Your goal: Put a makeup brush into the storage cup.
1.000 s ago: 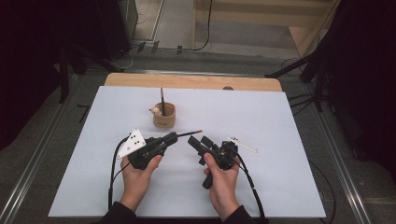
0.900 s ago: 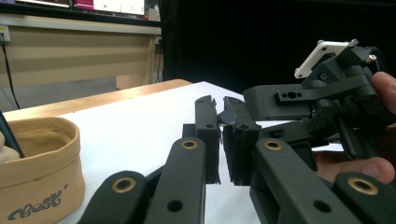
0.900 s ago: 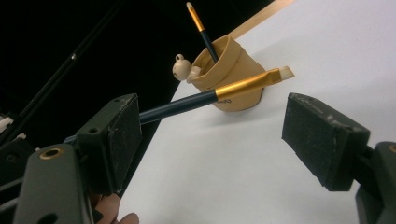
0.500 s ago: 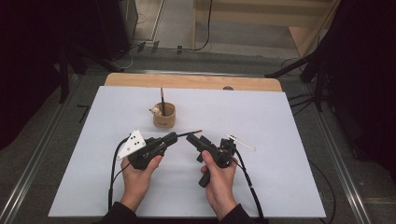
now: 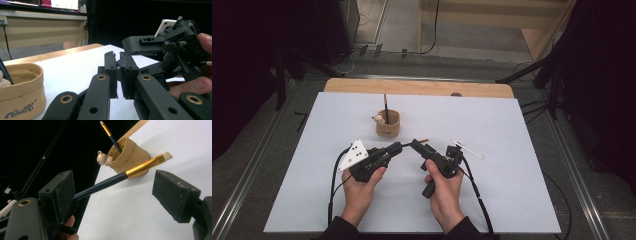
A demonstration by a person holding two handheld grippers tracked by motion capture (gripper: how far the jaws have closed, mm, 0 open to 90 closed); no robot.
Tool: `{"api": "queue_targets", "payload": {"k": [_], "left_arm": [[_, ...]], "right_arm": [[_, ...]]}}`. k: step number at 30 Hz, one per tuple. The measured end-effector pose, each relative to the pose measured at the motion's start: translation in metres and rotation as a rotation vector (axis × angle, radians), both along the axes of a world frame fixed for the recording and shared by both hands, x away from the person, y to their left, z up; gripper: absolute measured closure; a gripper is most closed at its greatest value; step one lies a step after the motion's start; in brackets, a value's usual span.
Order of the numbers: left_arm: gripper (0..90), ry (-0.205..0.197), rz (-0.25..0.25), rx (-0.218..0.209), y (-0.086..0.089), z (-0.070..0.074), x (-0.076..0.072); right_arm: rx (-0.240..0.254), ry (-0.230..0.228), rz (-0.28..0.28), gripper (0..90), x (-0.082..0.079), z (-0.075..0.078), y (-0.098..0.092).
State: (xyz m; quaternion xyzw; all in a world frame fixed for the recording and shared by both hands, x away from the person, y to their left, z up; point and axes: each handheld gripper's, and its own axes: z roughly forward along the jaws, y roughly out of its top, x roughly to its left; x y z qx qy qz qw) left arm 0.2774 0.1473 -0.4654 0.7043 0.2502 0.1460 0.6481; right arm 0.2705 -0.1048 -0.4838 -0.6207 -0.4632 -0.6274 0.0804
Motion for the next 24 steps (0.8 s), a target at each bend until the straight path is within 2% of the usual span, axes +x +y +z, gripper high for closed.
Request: {"api": "queue_targets", "payload": {"k": [15, 24], "left_arm": [[85.7, -0.007, -0.013, 0.005, -0.0026, -0.0002, -0.0014], [85.6, -0.009, -0.02, 0.0, -0.0032, -0.0002, -0.002]], "right_arm": [[0.022, 0.043, -0.025, 25.2, 0.0066, 0.0005, 0.0015], [0.017, 0.051, -0.02, 37.5, 0.008, -0.0011, 0.0027]]}}
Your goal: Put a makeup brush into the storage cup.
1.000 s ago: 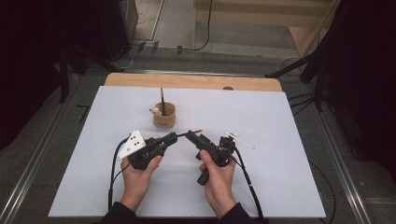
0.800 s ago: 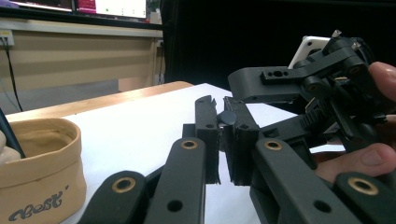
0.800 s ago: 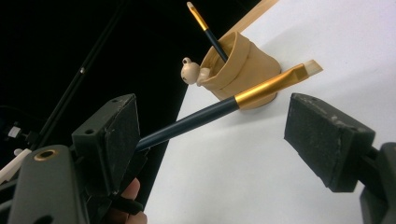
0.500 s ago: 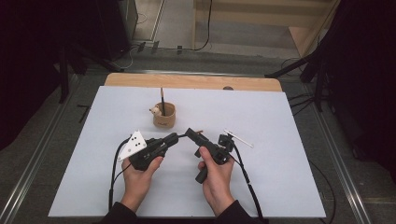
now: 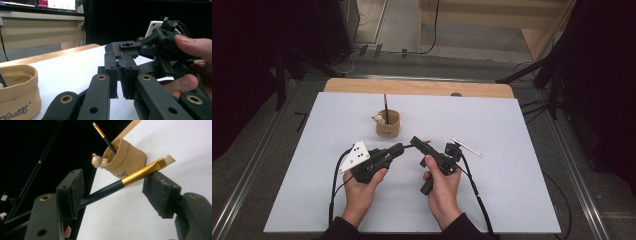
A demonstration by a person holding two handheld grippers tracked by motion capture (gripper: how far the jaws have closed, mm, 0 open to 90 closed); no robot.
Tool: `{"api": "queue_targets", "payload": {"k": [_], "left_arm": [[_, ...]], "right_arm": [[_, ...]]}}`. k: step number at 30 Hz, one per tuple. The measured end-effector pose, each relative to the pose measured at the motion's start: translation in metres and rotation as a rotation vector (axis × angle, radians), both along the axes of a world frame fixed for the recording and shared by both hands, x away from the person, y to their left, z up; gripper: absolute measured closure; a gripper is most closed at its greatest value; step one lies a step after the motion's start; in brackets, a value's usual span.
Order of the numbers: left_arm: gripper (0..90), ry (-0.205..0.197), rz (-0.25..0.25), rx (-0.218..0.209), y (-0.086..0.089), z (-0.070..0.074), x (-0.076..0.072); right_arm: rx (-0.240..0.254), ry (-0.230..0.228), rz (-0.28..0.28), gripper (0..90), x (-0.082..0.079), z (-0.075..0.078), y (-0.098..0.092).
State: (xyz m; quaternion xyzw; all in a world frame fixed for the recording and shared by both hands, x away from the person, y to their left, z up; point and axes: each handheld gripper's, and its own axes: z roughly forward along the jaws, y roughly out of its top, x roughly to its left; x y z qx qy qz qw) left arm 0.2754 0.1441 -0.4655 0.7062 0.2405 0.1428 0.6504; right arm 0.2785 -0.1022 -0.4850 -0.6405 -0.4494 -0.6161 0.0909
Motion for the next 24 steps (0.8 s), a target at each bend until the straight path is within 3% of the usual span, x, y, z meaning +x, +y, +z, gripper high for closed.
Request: {"api": "queue_targets", "payload": {"k": [13, 16, 18, 19, 21, 22, 24], "left_arm": [[85.6, 0.013, -0.02, 0.006, 0.0, 0.0, -0.001], [85.6, 0.021, -0.024, 0.012, 0.0, 0.0, -0.001], [85.2, 0.047, -0.044, 0.03, -0.001, -0.002, 0.0], [83.0, 0.067, -0.062, 0.029, -0.001, -0.003, 0.001], [61.5, 0.081, -0.057, 0.04, -0.003, -0.004, 0.0], [55.1, 0.087, -0.06, 0.043, -0.003, -0.003, 0.0], [49.4, 0.102, -0.069, 0.039, -0.004, -0.003, 0.001]], "right_arm": [[0.012, -0.008, -0.001, 47.8, 0.002, -0.001, -0.002], [0.04, -0.012, 0.011, 53.8, 0.003, 0.0, -0.003], [0.086, -0.02, 0.026, 64.0, 0.003, 0.0, -0.006], [0.128, -0.037, 0.037, 80.7, 0.003, 0.001, -0.008], [0.113, -0.083, 0.042, 84.4, 0.001, 0.005, -0.013], [0.115, -0.11, 0.054, 84.5, 0.002, 0.006, -0.014], [0.042, -0.161, 0.049, 84.5, -0.001, 0.01, -0.015]]}}
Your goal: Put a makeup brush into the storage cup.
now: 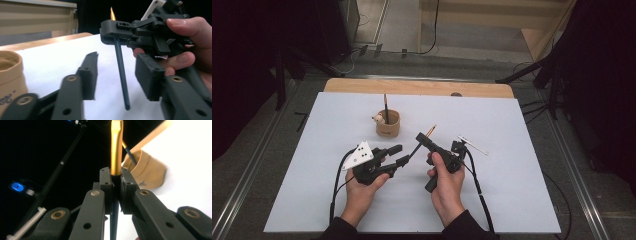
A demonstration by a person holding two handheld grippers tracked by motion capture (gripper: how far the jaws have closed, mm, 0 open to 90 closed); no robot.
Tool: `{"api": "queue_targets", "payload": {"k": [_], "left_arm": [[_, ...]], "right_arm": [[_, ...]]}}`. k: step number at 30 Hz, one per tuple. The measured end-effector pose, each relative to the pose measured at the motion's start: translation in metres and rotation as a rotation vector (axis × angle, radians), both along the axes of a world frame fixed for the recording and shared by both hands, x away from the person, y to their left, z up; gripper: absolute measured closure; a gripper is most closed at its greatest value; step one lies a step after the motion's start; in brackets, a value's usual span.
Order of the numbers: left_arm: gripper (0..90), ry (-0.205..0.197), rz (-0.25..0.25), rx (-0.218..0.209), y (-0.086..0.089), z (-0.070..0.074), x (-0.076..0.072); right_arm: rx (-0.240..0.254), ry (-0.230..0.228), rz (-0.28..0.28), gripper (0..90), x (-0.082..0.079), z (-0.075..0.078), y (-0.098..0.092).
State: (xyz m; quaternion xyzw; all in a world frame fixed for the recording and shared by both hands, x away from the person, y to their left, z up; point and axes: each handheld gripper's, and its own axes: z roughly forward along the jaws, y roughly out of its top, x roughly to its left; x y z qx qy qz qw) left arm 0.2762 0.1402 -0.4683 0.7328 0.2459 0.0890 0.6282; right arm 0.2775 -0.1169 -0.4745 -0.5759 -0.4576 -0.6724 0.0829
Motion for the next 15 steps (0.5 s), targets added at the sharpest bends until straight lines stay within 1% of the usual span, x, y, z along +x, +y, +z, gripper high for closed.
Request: {"api": "queue_targets", "payload": {"k": [2, 4, 5, 6, 7, 8, 9, 11, 12, 13, 15], "left_arm": [[45.2, 0.0, 0.004, 0.014, -0.002, 0.0, 0.0], [44.1, 0.005, 0.005, 0.025, -0.003, 0.0, 0.0], [43.7, 0.007, 0.007, 0.03, -0.005, 0.001, 0.0], [43.6, 0.008, 0.007, 0.039, -0.005, 0.001, 0.0], [43.5, 0.011, 0.005, 0.039, -0.006, 0.002, 0.001], [43.6, 0.014, 0.006, 0.04, -0.007, 0.003, 0.001], [43.7, 0.015, 0.007, 0.048, -0.007, 0.003, 0.001], [44.8, 0.022, 0.006, 0.059, -0.009, 0.004, 0.002], [45.3, 0.026, 0.006, 0.071, -0.01, 0.005, 0.003], [46.3, 0.032, 0.006, 0.076, -0.01, 0.005, 0.003], [48.1, 0.039, 0.004, 0.094, -0.012, 0.006, 0.003]], "right_arm": [[-0.078, -0.054, -0.004, 84.5, -0.003, 0.005, 0.001], [-0.171, -0.114, -0.008, 84.5, -0.006, 0.012, 0.003], [-0.217, -0.143, 0.001, 84.5, -0.006, 0.014, 0.004], [-0.253, -0.17, 0.01, 84.5, -0.007, 0.017, 0.006], [-0.286, -0.198, 0.014, 84.5, -0.008, 0.018, 0.007], [-0.31, -0.227, 0.021, 84.5, -0.008, 0.02, 0.009], [-0.328, -0.246, 0.031, 84.5, -0.009, 0.02, 0.009], [-0.343, -0.263, 0.043, 84.5, -0.009, 0.021, 0.01], [-0.347, -0.266, 0.048, 84.5, -0.009, 0.02, 0.011], [-0.36, -0.28, 0.053, 84.5, -0.008, 0.019, 0.011], [-0.366, -0.285, 0.062, 84.5, -0.008, 0.018, 0.011]]}}
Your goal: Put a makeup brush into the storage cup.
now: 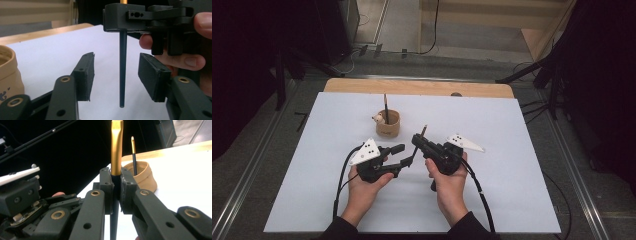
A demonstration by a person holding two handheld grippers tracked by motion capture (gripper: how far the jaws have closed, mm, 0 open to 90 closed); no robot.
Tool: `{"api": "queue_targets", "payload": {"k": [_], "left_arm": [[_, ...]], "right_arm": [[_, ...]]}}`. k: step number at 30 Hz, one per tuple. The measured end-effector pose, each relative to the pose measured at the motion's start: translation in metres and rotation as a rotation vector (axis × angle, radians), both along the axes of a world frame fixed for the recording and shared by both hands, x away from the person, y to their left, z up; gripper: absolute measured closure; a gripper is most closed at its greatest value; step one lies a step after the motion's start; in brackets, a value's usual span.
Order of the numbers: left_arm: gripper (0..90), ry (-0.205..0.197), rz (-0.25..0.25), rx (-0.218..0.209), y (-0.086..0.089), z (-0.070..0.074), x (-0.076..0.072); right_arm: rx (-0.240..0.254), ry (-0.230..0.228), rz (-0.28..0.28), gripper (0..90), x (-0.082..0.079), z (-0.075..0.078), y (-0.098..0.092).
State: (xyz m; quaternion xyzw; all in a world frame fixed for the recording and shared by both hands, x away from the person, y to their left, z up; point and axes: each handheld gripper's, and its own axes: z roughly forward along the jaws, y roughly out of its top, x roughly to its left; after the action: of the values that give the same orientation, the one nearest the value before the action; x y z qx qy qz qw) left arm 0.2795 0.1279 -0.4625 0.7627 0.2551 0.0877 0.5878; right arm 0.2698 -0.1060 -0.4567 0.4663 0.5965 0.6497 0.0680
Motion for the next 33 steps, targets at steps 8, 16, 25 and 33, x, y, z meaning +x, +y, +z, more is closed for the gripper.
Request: {"api": "queue_targets", "payload": {"k": [8, 16, 25, 33], "left_arm": [[55.6, 0.009, -0.02, 0.042, -0.007, 0.003, 0.001], [65.0, 0.019, -0.041, 0.056, -0.01, 0.002, 0.001], [75.6, 0.039, -0.05, 0.052, -0.01, 0.001, 0.002], [83.4, 0.045, -0.039, 0.042, -0.008, 0.001, 0.002]], "right_arm": [[-0.036, -0.028, 0.056, 84.4, 0.0, -0.002, 0.007], [-0.085, -0.057, 0.099, 84.4, -0.002, -0.002, 0.015], [-0.081, -0.058, 0.114, 84.3, -0.002, -0.002, 0.017], [-0.095, -0.071, 0.12, 80.5, -0.004, 0.0, 0.017]]}}
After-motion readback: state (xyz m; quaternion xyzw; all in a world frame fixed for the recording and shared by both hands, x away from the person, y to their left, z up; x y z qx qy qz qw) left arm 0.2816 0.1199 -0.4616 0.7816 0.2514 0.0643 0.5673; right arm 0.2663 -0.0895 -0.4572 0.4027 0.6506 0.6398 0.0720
